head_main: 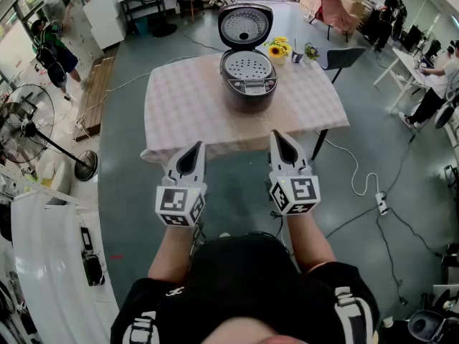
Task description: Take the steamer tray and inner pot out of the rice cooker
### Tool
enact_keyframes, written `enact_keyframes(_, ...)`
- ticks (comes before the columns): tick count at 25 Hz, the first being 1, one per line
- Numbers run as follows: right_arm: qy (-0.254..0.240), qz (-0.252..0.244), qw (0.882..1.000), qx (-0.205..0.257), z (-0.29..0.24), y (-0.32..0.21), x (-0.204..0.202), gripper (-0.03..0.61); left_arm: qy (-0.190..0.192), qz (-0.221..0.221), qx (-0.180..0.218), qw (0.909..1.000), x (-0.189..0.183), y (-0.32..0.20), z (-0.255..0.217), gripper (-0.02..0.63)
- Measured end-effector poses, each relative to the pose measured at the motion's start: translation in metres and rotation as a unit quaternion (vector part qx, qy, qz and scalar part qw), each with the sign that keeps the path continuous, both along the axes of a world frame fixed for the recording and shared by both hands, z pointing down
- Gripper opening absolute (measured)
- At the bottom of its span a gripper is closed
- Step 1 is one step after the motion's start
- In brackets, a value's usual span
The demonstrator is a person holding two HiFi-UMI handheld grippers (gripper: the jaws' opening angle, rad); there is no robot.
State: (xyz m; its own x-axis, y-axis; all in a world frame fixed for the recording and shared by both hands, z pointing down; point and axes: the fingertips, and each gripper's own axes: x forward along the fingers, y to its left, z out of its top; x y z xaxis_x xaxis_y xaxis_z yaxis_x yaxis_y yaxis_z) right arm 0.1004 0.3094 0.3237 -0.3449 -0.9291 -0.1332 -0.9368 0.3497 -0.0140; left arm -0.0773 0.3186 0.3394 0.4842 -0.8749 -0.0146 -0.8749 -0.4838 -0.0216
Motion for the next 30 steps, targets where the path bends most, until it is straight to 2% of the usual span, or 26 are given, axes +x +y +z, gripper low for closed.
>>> enact_keyframes(7,-0.018,-0.005,1.0,-0.001,-0.009,0.018,0.018,-0.002,0.003,-0.01,-0.006,0.9999,0.013,0.019,-0.004,0.002)
enact_keyframes(14,-0.01,-0.012,1.0,-0.017,-0.005,0.016,0.017,-0.002,0.008,-0.014,-0.012,0.9998,0.014,0.018,-0.004,0.002)
enact_keyframes(25,-0.011,-0.003,1.0,-0.026,0.013,-0.001,-0.011,-0.002,0.018,-0.003,-0.018,0.9997,-0.015,-0.008,0.009,0.002)
enact_keyframes(30,-0.011,0.006,0.999,-0.033,0.015,-0.01,-0.011,-0.002,0.023,0.004,-0.022,0.9995,-0.021,-0.019,0.01,0.002)
